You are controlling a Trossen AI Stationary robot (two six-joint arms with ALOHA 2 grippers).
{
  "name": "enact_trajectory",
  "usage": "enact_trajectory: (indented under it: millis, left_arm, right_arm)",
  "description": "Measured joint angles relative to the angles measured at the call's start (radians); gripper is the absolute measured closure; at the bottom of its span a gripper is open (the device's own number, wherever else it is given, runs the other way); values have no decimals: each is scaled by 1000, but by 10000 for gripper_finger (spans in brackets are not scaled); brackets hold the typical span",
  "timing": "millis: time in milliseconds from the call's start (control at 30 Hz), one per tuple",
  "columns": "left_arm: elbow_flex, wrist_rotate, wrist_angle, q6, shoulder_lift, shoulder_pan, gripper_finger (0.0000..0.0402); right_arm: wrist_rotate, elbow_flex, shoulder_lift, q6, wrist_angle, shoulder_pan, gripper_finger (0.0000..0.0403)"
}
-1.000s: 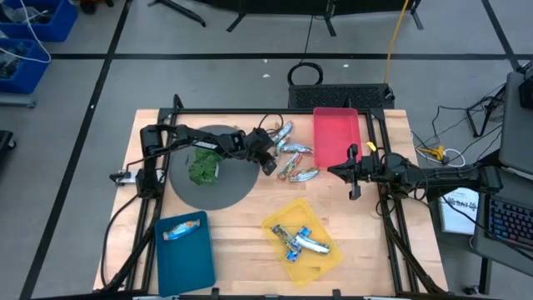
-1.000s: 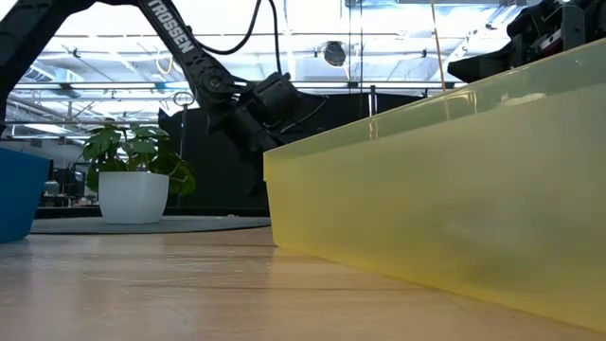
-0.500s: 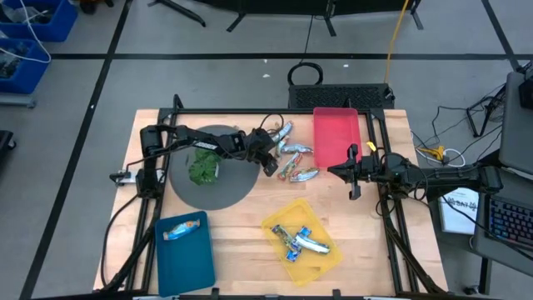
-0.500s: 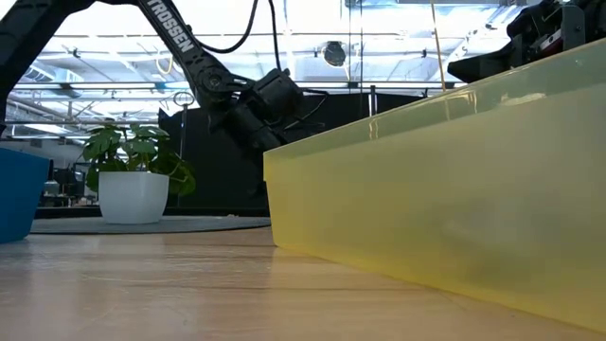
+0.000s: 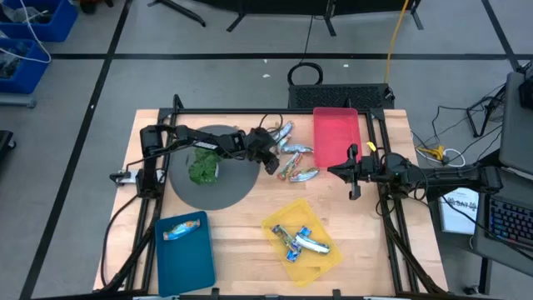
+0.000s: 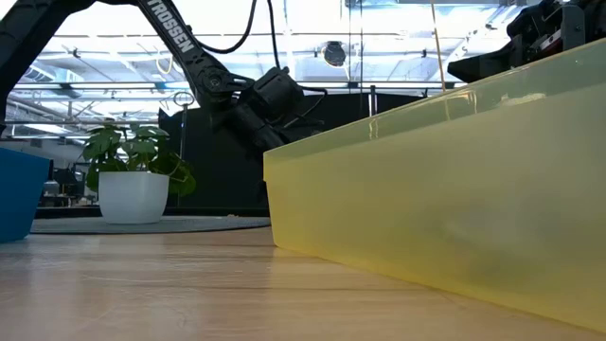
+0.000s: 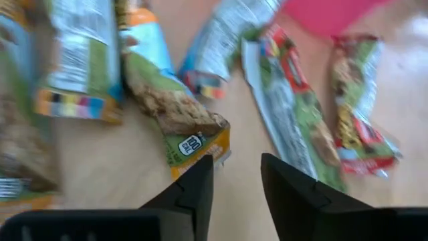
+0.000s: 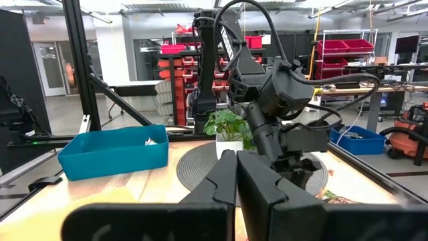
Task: Pick and place Granola Bars by type
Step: Put the yellow snack into the blue bin
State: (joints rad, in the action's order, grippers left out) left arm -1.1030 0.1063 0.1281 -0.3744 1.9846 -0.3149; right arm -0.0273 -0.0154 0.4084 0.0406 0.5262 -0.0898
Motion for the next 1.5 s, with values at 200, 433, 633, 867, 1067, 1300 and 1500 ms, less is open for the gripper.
enact_trajectory:
  millis: [200,433,633,867,1067,1300,1500]
  left_arm:
    - [0,-81,59,-29,0,0,257]
    - [0,-107,83,-27,0,0,261]
    - [0,-107,69,-27,0,0,265]
    - [0,-107,43,-37,4,2,265]
    - [0,-108,75,-54,50,2,265]
    - [-2,-108,128,-57,94,3,266]
    - [-2,-88,122,-22,94,2,339]
  right_arm:
    - [0,0,0,0,0,0,399]
    - [0,0,0,0,0,0,398]
    - [0,0,0,0,0,0,398]
    - [0,0,0,0,0,0,399]
    - [0,0,0,0,0,0,399]
    - [0,0,0,0,0,0,399]
    - [0,0,0,0,0,0,399]
